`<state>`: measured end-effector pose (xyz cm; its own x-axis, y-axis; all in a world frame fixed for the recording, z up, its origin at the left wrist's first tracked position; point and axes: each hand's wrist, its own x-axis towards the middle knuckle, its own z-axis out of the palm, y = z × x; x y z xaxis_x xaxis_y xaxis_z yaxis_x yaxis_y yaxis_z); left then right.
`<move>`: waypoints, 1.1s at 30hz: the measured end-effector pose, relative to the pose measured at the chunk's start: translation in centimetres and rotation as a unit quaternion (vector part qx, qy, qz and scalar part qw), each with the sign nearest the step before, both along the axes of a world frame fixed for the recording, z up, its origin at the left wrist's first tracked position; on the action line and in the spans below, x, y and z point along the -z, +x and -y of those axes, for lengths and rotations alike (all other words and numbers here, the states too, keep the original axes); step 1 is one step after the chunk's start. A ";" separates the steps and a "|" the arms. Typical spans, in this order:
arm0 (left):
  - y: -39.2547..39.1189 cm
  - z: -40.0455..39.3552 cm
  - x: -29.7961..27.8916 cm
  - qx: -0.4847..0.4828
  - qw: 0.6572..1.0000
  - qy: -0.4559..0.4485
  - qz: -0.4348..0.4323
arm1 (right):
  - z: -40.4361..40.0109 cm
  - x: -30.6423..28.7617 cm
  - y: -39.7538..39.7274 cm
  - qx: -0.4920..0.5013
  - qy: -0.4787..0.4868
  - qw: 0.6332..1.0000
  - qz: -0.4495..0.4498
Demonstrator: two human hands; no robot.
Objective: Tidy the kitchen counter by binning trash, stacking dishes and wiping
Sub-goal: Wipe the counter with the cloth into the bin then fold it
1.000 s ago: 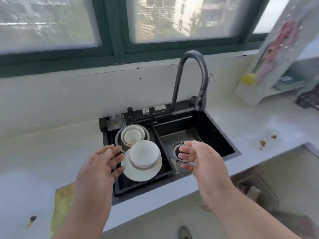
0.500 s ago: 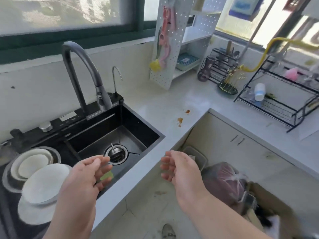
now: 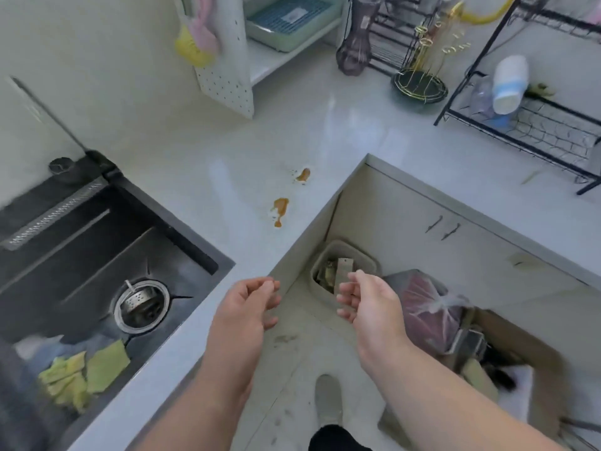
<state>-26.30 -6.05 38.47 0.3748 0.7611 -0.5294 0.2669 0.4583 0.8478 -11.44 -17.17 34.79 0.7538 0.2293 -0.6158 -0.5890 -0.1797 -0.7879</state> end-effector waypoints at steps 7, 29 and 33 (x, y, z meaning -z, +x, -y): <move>15.3 -1.4 11.3 0.068 0.996 -0.027 -0.057 | 0.6 13.0 12.1 0.027 -0.075 0.997 -0.025; 28.5 -7.3 54.9 0.277 0.916 0.012 -0.290 | 0.5 52.7 22.9 -0.015 -0.210 0.956 -0.205; 28.2 -7.2 56.1 0.259 0.925 0.026 -0.279 | 1.1 54.5 22.9 0.030 -0.213 0.959 -0.182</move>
